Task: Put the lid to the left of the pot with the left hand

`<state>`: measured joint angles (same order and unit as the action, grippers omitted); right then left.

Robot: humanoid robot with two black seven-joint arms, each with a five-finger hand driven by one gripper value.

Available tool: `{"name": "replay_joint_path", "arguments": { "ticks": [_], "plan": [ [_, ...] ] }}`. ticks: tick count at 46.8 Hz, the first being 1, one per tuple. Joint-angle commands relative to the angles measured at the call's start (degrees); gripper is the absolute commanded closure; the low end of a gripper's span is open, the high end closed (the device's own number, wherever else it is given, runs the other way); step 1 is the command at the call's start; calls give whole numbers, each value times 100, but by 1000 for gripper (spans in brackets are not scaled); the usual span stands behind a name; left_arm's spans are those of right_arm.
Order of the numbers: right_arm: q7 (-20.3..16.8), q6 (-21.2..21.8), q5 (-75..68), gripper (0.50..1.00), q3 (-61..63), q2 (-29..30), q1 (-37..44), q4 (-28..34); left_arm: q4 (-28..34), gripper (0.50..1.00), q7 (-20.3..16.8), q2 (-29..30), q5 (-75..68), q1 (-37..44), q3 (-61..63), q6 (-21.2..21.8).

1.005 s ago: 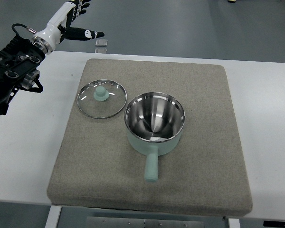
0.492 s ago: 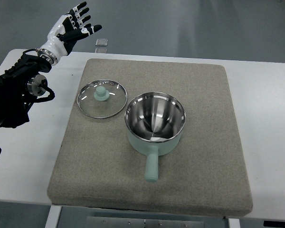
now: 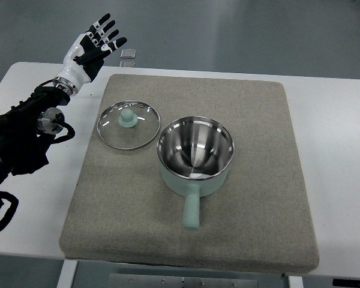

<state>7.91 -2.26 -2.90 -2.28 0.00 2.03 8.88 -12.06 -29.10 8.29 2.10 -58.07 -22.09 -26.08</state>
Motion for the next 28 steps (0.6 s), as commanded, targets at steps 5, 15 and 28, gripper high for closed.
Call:
{"name": "replay_joint_path", "arguments": {
  "ticks": [5, 15, 28],
  "plan": [
    [0, -3, 0, 576, 0, 0, -1, 0, 11, 506, 1, 24, -7, 24, -50, -19],
    [0, -3, 0, 576, 0, 0, -1, 0, 11, 506, -8, 15, -51, 24, -50, -28],
    [0, -3, 0, 576, 0, 0, -1, 0, 11, 506, -8, 24, -60, 33, 11, -20]
  ]
}}
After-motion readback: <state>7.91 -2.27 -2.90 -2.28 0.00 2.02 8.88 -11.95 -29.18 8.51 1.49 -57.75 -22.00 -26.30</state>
